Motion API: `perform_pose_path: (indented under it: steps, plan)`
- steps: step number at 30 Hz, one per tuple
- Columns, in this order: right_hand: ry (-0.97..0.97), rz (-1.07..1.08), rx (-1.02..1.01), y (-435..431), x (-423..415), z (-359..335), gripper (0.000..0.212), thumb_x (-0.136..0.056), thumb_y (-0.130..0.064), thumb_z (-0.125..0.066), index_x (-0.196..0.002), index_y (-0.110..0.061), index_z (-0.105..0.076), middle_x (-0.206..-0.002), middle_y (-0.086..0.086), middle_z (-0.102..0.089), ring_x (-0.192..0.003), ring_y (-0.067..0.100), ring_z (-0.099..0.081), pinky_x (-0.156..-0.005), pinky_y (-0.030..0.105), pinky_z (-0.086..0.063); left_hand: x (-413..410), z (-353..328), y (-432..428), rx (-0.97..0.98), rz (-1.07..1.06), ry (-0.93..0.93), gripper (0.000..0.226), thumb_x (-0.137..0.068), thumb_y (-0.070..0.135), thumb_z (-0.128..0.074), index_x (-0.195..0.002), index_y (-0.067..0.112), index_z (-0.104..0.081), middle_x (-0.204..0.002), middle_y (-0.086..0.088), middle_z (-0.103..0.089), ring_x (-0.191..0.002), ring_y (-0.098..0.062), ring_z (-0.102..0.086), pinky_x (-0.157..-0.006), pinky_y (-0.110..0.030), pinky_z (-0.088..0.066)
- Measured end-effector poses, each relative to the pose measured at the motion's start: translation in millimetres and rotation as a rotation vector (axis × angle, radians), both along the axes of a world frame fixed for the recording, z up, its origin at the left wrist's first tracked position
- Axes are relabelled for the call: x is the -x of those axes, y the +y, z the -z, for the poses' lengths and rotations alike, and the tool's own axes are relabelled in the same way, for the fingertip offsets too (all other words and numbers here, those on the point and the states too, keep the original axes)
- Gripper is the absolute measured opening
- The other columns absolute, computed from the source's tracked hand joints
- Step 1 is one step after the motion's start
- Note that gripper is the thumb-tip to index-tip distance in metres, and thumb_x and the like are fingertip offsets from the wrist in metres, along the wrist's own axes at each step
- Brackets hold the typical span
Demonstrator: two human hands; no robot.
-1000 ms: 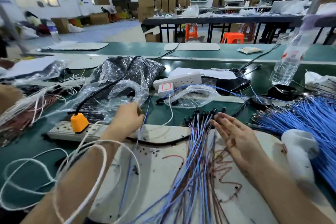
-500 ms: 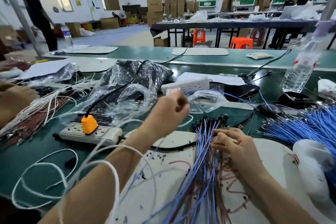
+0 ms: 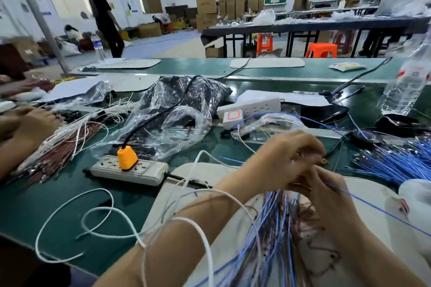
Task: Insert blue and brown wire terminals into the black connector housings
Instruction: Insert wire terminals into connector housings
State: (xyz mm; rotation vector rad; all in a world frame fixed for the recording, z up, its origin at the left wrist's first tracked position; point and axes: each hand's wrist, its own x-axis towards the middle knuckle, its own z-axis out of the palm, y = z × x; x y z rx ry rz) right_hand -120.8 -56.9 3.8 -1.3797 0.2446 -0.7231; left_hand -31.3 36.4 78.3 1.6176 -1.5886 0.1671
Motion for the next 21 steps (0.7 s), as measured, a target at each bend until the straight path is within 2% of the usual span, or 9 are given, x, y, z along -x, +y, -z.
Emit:
perform_pose_path:
  steps: [3,6,8,9,11,13,15,18,21]
  plan:
    - [-0.012,-0.015,-0.151,-3,-2,3,0.047,-0.093,-0.03,-0.047,-0.066,-0.001,-0.072,-0.082,0.02,-0.073,-0.071,0.03,-0.072,-0.062,0.025,-0.057,-49,-11,16,0.315,-0.467,0.113,0.012,-0.086,-0.002,-0.06,-0.093,0.004,-0.067,-0.092,-0.008,-0.068,-0.086,-0.02,-0.062,-0.082,-0.016,-0.045]
    - [-0.035,0.053,-0.318,-8,-1,-1,0.053,-0.092,-0.035,-0.047,-0.057,-0.004,-0.07,-0.079,0.02,-0.072,-0.07,0.029,-0.072,-0.061,0.025,-0.058,-117,-12,46,0.486,-1.037,0.511,0.016,-0.091,-0.001,-0.049,-0.099,0.008,-0.06,-0.106,-0.012,-0.062,-0.096,-0.023,-0.059,-0.085,-0.026,-0.048]
    - [-0.029,0.088,-0.44,-12,0,-6,0.055,-0.087,-0.043,-0.048,-0.048,-0.009,-0.066,-0.07,0.017,-0.072,-0.062,0.025,-0.071,-0.056,0.026,-0.057,-158,2,70,0.391,-1.283,0.716,0.02,-0.093,0.001,-0.043,-0.105,0.005,-0.058,-0.113,-0.014,-0.061,-0.099,-0.023,-0.057,-0.079,-0.016,-0.04]
    - [-0.027,0.088,-0.502,-14,1,-8,0.059,-0.089,-0.048,-0.045,-0.046,-0.011,-0.063,-0.066,0.014,-0.07,-0.058,0.024,-0.07,-0.053,0.027,-0.057,-174,12,80,0.237,-1.335,0.758,0.022,-0.094,0.003,-0.043,-0.109,0.003,-0.059,-0.116,-0.016,-0.062,-0.102,-0.026,-0.057,-0.078,-0.018,-0.039]
    - [-0.013,0.066,-0.587,-18,4,-10,0.068,-0.095,-0.053,-0.034,-0.044,-0.014,-0.059,-0.061,0.015,-0.067,-0.054,0.027,-0.067,-0.049,0.031,-0.057,-196,28,91,-0.165,-1.338,0.724,0.027,-0.093,0.009,-0.049,-0.114,-0.001,-0.061,-0.121,-0.02,-0.061,-0.113,-0.033,-0.056,-0.09,-0.028,-0.044]
    - [0.008,0.05,-0.613,-21,5,-10,0.07,-0.096,-0.055,-0.031,-0.045,-0.013,-0.056,-0.062,0.018,-0.066,-0.055,0.032,-0.067,-0.049,0.036,-0.058,-203,34,89,-0.406,-1.285,0.6,0.027,-0.089,0.008,-0.054,-0.113,-0.002,-0.063,-0.12,-0.023,-0.061,-0.115,-0.037,-0.056,-0.095,-0.034,-0.046]
    - [0.028,0.056,-0.6,-21,5,-11,0.061,-0.092,-0.053,-0.039,-0.049,-0.011,-0.054,-0.059,0.016,-0.065,-0.052,0.029,-0.066,-0.048,0.033,-0.057,-207,35,82,-0.459,-1.146,0.517,0.024,-0.087,0.002,-0.053,-0.106,0.003,-0.068,-0.114,-0.02,-0.065,-0.107,-0.034,-0.06,-0.092,-0.035,-0.049]
    - [0.052,0.089,-0.526,-21,4,-10,0.031,-0.078,-0.038,-0.059,-0.066,-0.011,-0.051,-0.054,0.004,-0.057,-0.042,0.014,-0.053,-0.042,0.019,-0.049,-211,33,66,-0.52,-0.999,0.398,0.022,-0.086,-0.003,-0.055,-0.101,0.007,-0.067,-0.106,-0.016,-0.066,-0.087,-0.025,-0.06,-0.072,-0.024,-0.044]
    - [0.044,0.076,-0.542,-21,3,-10,0.034,-0.087,-0.038,-0.052,-0.068,-0.011,-0.046,-0.054,0.004,-0.056,-0.042,0.014,-0.053,-0.042,0.019,-0.048,-218,34,54,-0.543,-1.023,0.356,0.026,-0.091,-0.004,-0.051,-0.115,-0.003,-0.059,-0.117,-0.024,-0.061,-0.105,-0.032,-0.058,-0.085,-0.033,-0.043]
